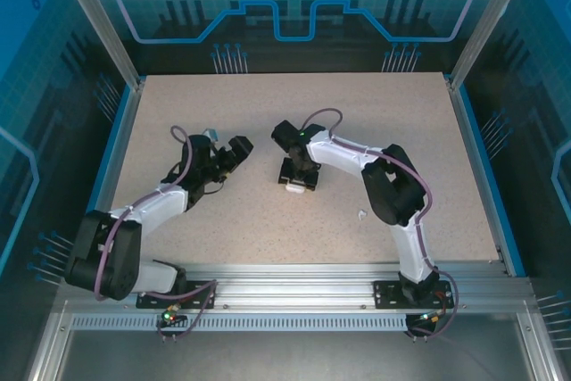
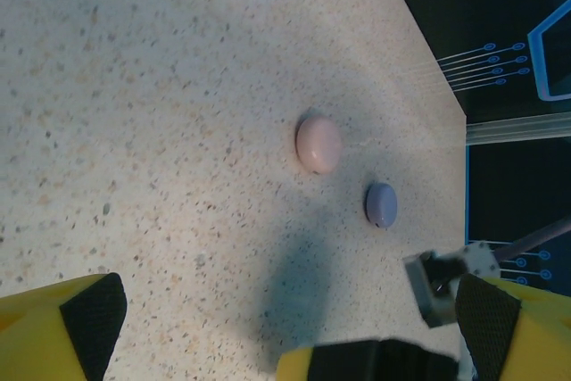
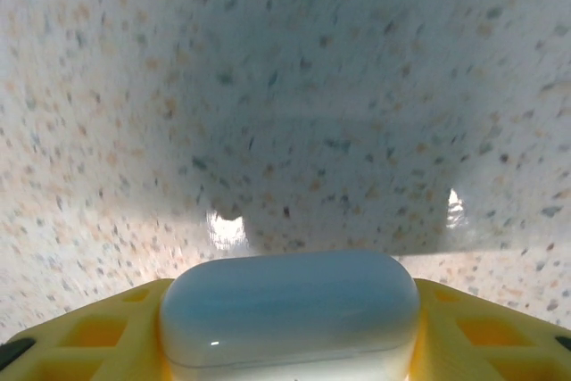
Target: Insert the wireless bluetooth earbuds into the charging case
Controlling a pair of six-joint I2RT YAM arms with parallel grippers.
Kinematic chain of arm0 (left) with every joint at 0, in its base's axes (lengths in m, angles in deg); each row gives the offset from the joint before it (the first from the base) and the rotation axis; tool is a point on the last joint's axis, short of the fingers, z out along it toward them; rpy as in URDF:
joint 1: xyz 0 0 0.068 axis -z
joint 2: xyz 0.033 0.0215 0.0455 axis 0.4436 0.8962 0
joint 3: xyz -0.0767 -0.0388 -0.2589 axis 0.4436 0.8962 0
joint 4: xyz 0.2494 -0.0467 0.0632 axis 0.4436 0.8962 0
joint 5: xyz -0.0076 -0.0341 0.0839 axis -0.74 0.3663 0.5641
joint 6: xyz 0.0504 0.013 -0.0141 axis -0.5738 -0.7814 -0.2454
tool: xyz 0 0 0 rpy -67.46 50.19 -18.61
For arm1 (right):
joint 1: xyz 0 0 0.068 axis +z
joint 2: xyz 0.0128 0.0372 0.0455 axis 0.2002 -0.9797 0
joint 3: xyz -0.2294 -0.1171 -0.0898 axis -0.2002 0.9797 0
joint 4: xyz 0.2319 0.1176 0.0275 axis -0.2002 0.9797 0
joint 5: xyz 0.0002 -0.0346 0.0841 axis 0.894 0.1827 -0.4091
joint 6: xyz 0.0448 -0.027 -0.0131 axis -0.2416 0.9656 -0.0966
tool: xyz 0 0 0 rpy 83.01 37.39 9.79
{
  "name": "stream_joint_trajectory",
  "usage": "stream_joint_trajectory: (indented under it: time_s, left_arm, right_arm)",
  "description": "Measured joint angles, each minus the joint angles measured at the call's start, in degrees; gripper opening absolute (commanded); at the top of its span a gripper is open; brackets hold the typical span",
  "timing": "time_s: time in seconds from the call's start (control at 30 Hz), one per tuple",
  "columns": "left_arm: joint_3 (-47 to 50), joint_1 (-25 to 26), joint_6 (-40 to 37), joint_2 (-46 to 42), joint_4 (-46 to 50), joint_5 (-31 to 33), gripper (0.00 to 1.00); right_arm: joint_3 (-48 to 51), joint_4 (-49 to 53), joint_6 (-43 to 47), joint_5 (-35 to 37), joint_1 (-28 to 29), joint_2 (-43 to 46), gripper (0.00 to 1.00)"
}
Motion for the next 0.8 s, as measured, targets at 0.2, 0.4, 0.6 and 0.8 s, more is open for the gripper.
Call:
stream_joint_trajectory:
  time_s: [0.2, 0.4, 0.6, 0.8]
  left_arm:
    - [3.56, 0.98, 2.95, 2.14, -7.21, -0.87, 0.98]
    - [4.15, 4.24, 3.89, 5.84, -14.21, -2.73, 0.89]
    - [5.05, 9.14, 4.15, 11.21, -22.25, -3.98, 0.71]
    - [5.31, 13.46, 3.76, 17.18, -30.21, -3.54, 0.69]
  right_arm:
    - [-0.79, 0.68, -3.67, -1.64, -2.91, -1.22, 0.53]
    - [-3.78, 1.4, -6.25, -3.39, -4.35, -1.95, 0.52]
    - [-6.56, 1.38, -7.85, -5.27, -5.9, -1.97, 0.52]
    - [-7.08, 1.38, -8.96, -6.62, -7.13, -2.08, 0.52]
